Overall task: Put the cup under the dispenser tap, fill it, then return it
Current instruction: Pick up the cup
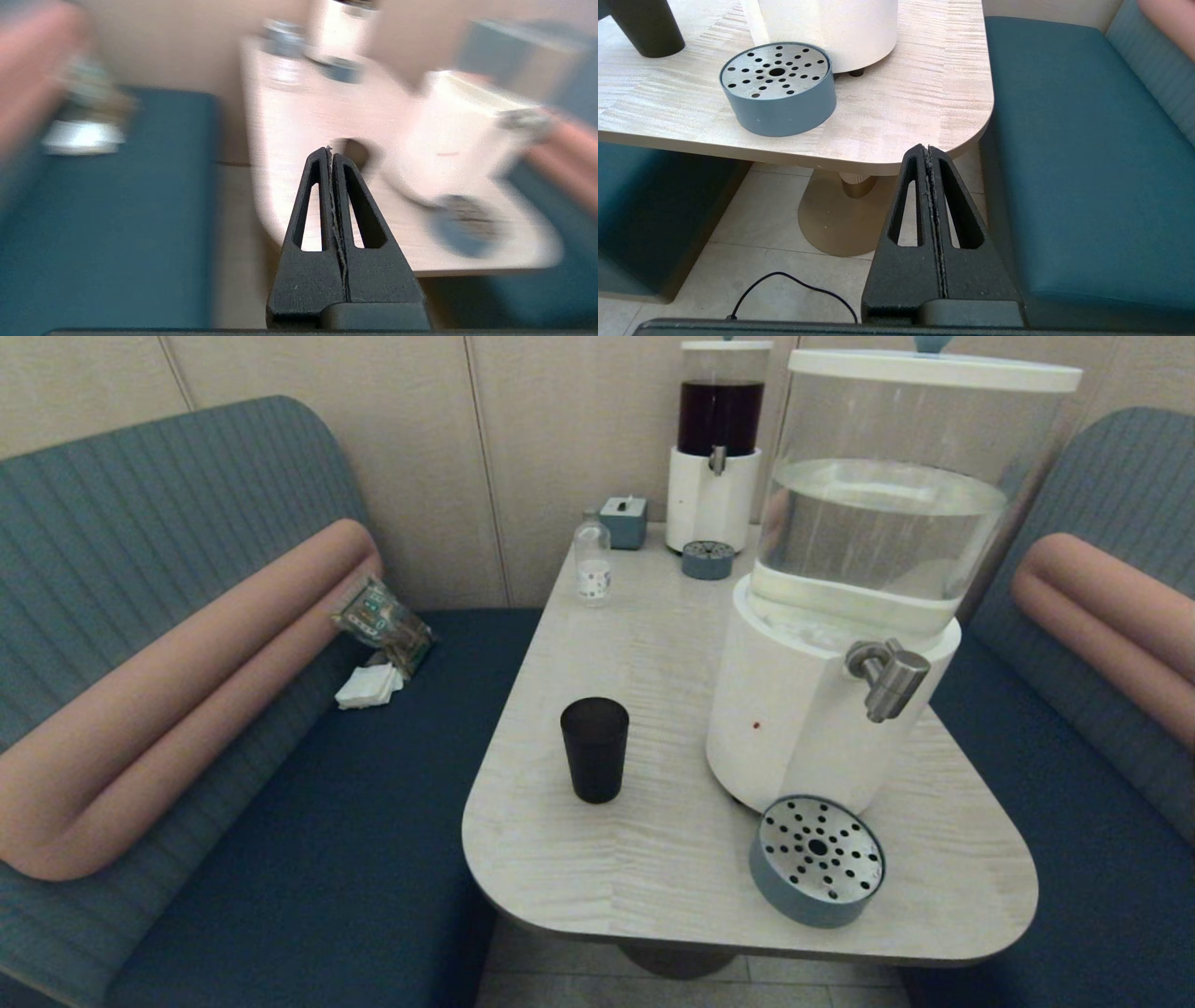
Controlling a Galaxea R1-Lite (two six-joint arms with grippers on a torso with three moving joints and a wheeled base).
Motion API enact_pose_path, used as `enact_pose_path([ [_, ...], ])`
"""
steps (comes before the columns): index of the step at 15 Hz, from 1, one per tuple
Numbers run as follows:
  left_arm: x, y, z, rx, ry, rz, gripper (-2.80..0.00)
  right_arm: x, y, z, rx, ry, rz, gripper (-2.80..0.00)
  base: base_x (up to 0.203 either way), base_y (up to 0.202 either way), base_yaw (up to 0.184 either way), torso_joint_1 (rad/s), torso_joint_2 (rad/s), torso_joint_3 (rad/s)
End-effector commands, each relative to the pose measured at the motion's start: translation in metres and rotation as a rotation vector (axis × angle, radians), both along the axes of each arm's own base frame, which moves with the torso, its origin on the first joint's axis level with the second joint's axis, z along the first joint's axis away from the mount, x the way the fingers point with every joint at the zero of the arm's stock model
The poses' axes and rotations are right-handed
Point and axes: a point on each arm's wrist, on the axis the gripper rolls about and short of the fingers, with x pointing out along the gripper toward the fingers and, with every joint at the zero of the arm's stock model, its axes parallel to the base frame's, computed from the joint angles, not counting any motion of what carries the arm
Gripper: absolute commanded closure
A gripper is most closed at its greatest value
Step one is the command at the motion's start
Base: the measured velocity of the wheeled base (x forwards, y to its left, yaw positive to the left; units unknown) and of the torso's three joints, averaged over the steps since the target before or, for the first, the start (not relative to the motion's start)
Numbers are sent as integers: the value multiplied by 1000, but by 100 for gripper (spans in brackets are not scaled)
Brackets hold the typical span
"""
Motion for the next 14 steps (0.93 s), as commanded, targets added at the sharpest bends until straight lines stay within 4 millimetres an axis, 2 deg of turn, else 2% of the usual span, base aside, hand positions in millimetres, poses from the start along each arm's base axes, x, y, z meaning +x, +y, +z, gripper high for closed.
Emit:
enact_pose_path([
  [1,55,-4,17,-11,168,-153,0,0,0,0,0,-4,0,0,0,0,0,0,0,0],
  [4,119,-10,14,11,201,-383,0,0,0,0,0,-3,0,0,0,0,0,0,0,0],
  [6,160,-13,6,84,89,-465,0,0,0,0,0,-3,0,0,0,0,0,0,0,0],
  [8,193,-15,-14,170,-18,-513,0,0,0,0,0,-3,0,0,0,0,0,0,0,0],
  [10,215,-16,-41,222,-80,-534,0,0,0,0,0,-4,0,0,0,0,0,0,0,0],
  [11,222,-16,-61,223,-43,-548,0,0,0,0,0,-3,0,0,0,0,0,0,0,0],
  [12,221,-16,-78,223,-9,-562,0,0,0,0,0,-3,0,0,0,0,0,0,0,0],
  [13,219,-17,-87,227,7,-572,-280,0,0,0,0,-4,0,0,0,0,0,0,0,0],
  [14,221,-17,-88,232,5,-581,-280,0,0,0,0,-3,0,0,0,0,0,0,0,0],
])
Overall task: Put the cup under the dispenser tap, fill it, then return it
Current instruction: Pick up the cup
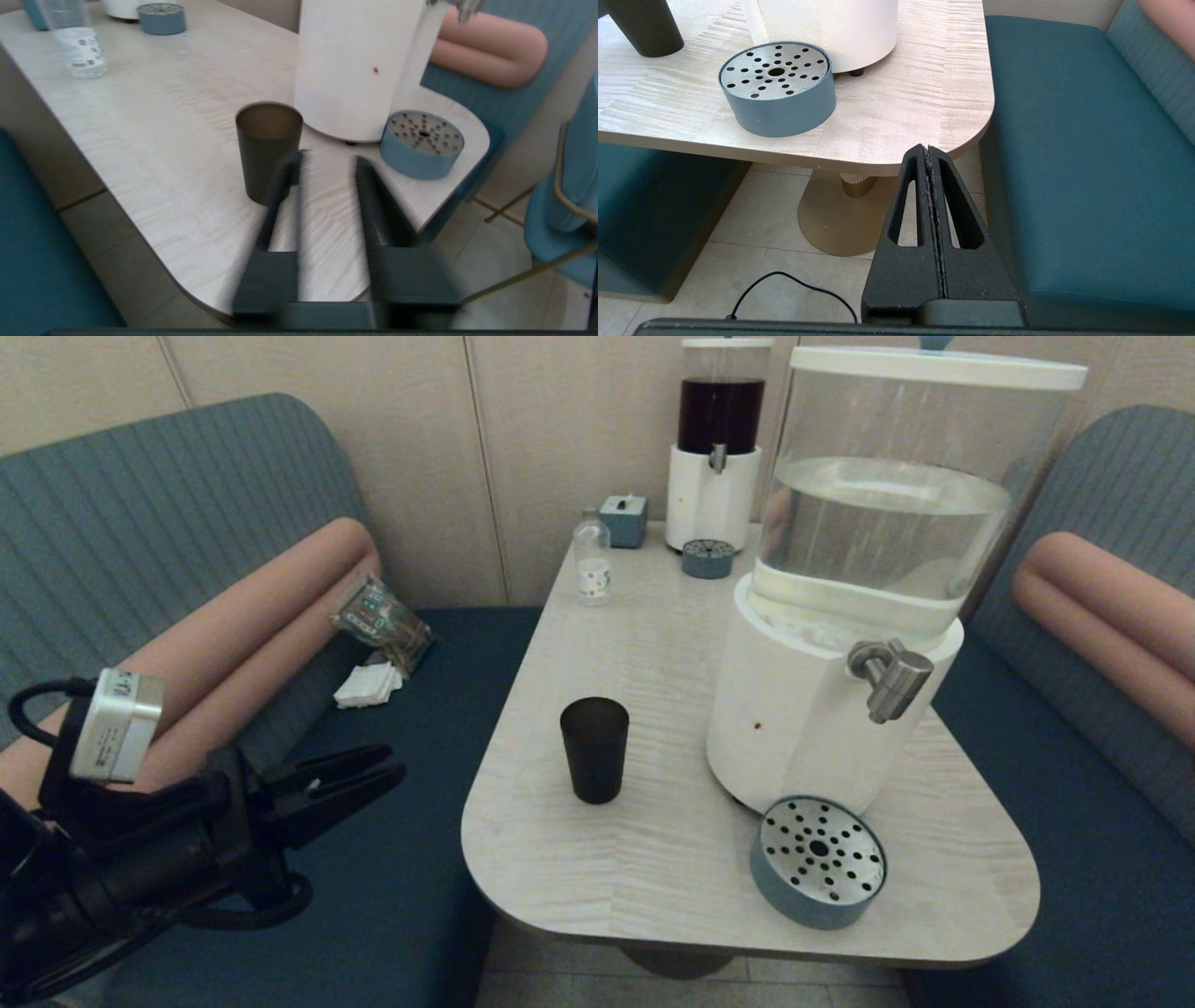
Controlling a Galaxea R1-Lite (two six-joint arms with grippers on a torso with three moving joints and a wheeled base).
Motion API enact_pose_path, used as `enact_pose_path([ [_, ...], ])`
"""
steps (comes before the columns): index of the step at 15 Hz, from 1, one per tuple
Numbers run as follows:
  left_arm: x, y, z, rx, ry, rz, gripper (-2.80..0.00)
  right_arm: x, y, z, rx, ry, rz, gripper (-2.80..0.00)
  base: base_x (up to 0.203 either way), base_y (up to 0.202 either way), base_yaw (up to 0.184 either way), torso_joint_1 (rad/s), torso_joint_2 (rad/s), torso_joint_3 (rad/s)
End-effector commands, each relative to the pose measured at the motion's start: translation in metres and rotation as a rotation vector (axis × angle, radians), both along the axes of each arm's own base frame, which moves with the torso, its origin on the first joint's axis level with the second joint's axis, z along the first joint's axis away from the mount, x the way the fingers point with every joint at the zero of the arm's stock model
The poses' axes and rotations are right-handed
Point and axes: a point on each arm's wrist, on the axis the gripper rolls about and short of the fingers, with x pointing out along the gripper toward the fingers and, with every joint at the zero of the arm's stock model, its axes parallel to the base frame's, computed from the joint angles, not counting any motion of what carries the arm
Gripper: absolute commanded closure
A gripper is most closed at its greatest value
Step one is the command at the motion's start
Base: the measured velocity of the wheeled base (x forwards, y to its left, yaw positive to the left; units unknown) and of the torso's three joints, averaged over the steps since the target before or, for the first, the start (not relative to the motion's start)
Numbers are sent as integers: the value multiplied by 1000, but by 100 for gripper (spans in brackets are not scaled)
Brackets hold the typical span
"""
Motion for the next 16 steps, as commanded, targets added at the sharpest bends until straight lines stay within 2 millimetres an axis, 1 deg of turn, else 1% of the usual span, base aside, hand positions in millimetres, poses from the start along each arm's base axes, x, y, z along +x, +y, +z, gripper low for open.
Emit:
enact_pose_path([
  [1,14,-1,-20,5,69,-30,-280,0,0,-1,0,-2,1,0,0,0,0,0,0,0],
  [3,17,-1,-33,28,109,-65,-280,0,0,-1,0,-2,1,0,0,0,0,0,0,0],
  [6,37,-2,-48,58,124,-100,-280,0,0,0,0,-2,1,0,0,0,0,0,0,0],
  [9,69,-4,-55,63,112,-151,-280,0,0,-1,0,-2,1,0,0,0,0,0,0,0],
  [11,90,-6,-64,62,117,-160,-280,0,0,0,0,-3,1,0,0,0,0,0,0,0],
  [12,100,-7,-70,62,121,-165,-280,0,0,0,0,-3,1,0,0,0,0,0,0,0],
  [16,137,-16,-101,57,165,-189,-280,0,0,0,0,-3,1,0,0,0,0,0,0,0],
])
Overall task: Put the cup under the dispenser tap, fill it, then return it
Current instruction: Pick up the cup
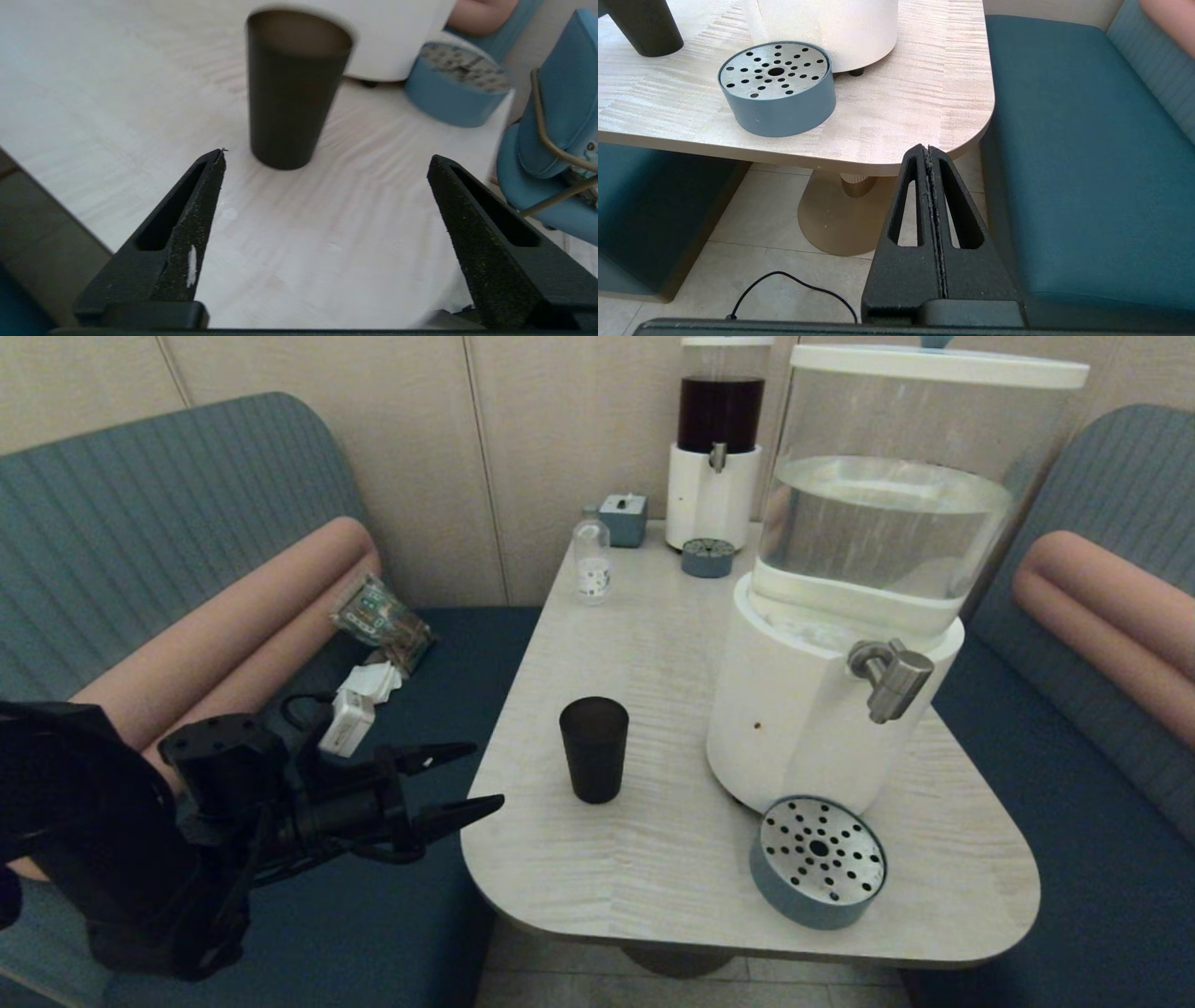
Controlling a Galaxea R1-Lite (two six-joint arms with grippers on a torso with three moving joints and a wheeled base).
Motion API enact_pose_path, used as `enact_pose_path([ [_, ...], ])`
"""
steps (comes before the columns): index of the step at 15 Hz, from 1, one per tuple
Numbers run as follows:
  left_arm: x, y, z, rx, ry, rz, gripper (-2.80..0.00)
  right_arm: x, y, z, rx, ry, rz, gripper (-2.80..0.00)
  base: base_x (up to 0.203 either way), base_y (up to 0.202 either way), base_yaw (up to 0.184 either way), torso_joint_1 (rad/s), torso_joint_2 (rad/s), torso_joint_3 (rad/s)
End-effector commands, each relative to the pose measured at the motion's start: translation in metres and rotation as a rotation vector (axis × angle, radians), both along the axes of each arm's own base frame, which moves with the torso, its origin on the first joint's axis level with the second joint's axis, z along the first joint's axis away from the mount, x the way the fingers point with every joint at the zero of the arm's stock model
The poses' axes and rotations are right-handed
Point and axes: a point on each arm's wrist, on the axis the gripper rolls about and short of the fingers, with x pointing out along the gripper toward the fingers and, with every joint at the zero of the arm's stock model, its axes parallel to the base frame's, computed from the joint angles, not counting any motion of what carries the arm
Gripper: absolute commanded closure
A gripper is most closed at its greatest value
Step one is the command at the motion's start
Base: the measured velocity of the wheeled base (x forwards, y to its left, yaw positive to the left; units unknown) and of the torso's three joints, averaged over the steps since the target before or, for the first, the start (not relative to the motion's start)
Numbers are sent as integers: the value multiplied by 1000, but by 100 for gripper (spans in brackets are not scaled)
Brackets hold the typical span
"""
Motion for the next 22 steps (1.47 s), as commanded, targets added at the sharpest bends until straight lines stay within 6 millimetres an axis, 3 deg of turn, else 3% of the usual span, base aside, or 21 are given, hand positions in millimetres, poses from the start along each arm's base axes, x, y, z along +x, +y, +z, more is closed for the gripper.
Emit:
enact_pose_path([
  [1,26,-6,-29,1,36,-17,-280,0,0,0,0,-3,0,0,0,0,0,0,0,0],
  [4,55,-17,-42,-1,-2,-46,-280,0,0,0,0,-3,0,0,0,0,0,0,0,0],
  [9,80,-45,-61,-15,-15,-110,-280,0,0,0,0,-2,0,0,0,0,0,0,0,0],
  [22,109,-87,-44,-67,-130,-126,-280,0,0,0,0,-2,0,0,0,0,0,0,0,0],
])
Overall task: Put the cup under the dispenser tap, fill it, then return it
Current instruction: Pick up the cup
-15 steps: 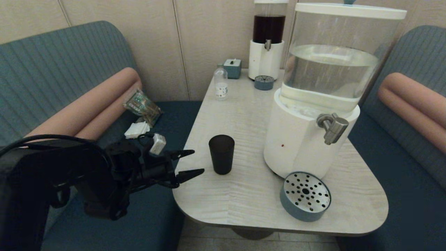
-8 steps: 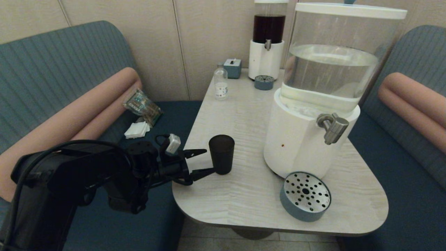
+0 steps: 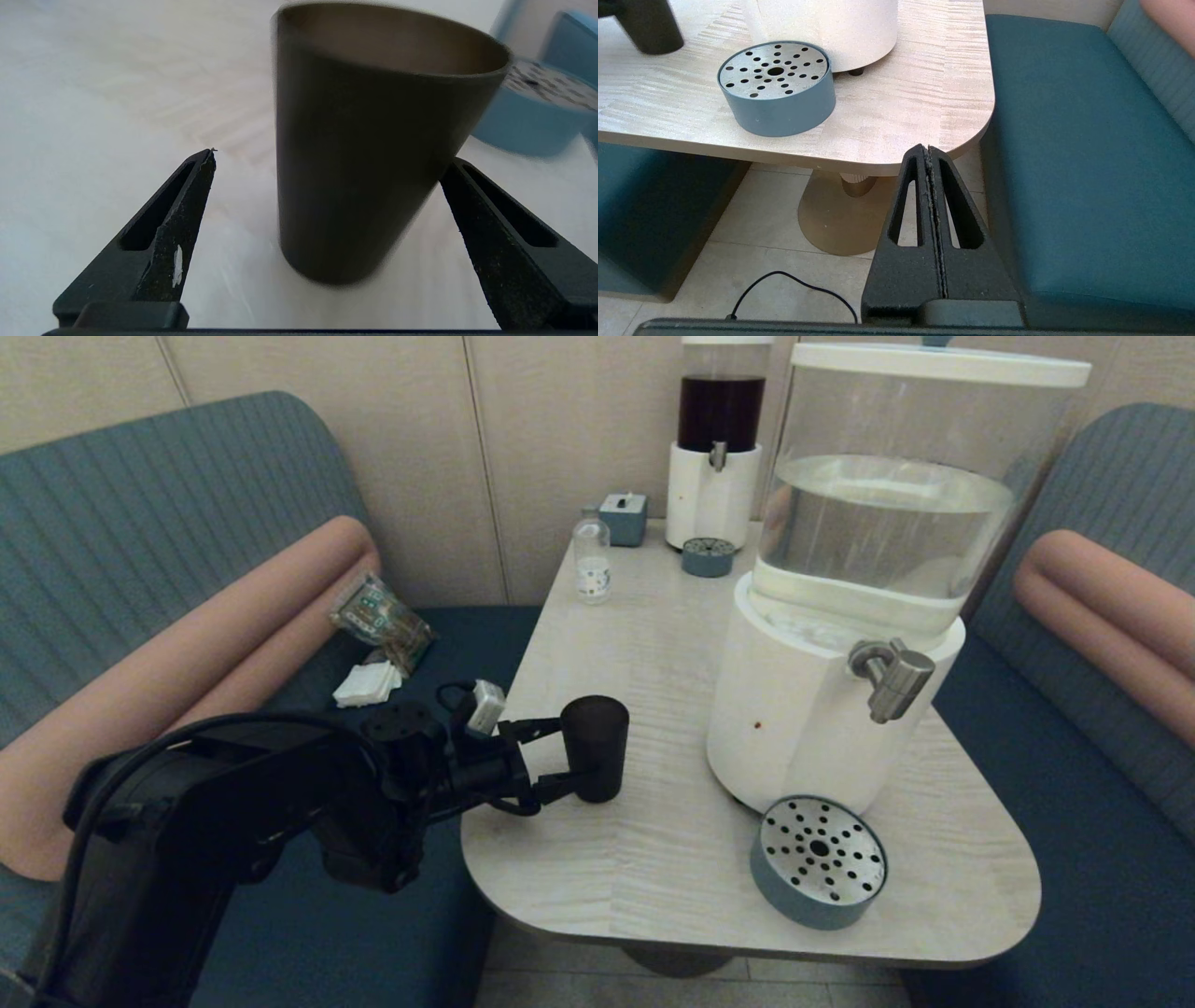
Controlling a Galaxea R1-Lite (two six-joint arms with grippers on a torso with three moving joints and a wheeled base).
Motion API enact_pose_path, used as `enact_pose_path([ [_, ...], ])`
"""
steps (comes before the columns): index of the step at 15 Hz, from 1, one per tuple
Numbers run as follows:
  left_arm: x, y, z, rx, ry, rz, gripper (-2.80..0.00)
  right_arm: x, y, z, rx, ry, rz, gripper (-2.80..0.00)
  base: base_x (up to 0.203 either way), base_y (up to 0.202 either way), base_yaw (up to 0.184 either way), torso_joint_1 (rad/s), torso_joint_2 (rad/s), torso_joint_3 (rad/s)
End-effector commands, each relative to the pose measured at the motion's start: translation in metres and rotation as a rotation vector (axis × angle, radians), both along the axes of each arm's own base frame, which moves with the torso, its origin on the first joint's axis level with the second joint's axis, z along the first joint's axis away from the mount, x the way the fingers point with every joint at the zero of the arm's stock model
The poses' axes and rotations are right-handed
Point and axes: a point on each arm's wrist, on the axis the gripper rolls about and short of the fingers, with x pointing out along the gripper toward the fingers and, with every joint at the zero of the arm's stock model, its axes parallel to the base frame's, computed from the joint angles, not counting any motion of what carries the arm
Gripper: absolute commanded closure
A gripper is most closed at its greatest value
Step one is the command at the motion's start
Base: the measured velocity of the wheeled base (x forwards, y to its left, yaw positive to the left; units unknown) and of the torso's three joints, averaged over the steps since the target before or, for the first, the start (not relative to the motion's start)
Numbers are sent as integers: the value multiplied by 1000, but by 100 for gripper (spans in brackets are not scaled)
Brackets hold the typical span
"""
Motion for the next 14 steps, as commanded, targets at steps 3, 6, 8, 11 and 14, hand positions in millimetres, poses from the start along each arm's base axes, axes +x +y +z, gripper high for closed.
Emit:
enact_pose_path([
  [3,7,-13,-1,-19,-27,19,-280,0,0,0,0,-4,0,0,0,0,0,0,0,0],
  [6,12,-14,0,-30,-44,54,-280,0,0,0,0,-2,0,0,0,0,0,0,0,0],
  [8,14,-15,-5,-30,-37,62,-280,0,0,0,0,-2,0,0,0,0,0,0,0,0],
  [11,15,-16,-5,-34,-39,80,-280,0,0,0,0,-3,0,0,0,0,0,0,0,0],
  [14,13,-21,-4,-40,-27,72,0,0,0,0,0,-2,0,0,0,0,0,0,0,0],
])
